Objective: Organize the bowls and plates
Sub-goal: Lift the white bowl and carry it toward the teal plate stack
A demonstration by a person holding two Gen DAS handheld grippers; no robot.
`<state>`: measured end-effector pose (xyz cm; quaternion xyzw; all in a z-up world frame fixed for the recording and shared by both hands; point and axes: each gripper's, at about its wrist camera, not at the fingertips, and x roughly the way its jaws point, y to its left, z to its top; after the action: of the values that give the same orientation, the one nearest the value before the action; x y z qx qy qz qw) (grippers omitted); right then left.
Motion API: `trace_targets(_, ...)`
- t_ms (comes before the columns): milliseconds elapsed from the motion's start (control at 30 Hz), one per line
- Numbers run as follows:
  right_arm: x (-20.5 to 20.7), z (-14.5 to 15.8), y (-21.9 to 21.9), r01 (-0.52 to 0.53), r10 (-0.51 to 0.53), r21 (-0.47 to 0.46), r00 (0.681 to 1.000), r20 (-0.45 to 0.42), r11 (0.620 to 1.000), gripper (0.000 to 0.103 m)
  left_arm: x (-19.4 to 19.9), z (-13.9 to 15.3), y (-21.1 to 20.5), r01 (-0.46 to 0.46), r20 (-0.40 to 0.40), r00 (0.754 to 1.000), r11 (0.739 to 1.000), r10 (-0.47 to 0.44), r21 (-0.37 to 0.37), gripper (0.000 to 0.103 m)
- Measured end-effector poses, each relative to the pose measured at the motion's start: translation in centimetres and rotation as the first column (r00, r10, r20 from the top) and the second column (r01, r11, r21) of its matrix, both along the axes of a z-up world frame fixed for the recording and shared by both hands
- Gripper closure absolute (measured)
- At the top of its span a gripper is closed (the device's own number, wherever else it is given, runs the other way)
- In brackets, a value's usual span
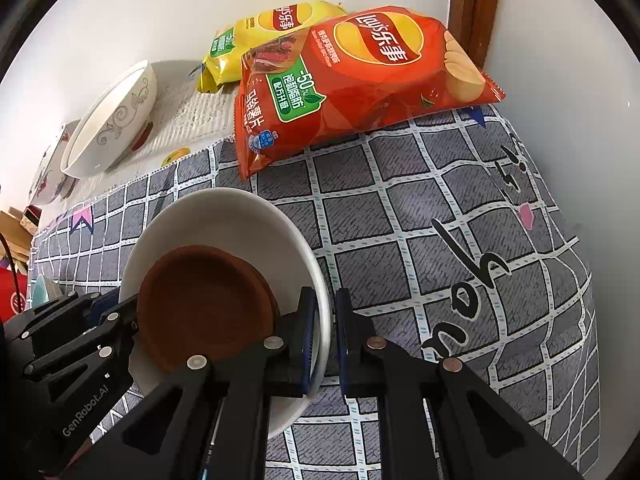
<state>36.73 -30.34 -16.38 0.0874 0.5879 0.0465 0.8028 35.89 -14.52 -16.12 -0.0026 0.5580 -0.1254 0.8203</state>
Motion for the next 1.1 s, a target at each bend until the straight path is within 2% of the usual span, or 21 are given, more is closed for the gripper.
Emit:
trace_targets(667, 0.2, -0.4, -0.5, 0.028, -0.027, 0.06, 1.0, -0.015, 0.998, 0.093, 0.5, -0.2, 0.1, -0.006, -0.022, 1.0, 1.0, 0.005, -0.014, 0.092)
trace_targets(733, 0.2, -0.4, -0.4, 0.027, -0.026, 0.057, 1.0, -0.011, 0.998, 0.093, 0.4, -0.2, 0.0, -0.004, -0.012, 1.0, 1.0, 0.004, -0.011, 0.094)
trace_targets(1100, -0.9, 0.5, -0.2, 0.062, -0.064, 0.036, 0.997, 0.041, 0.997, 0.095, -0.2, 0.1, 0.2, -0.005, 0.013, 1.0, 1.0, 0.005, -0.001, 0.096)
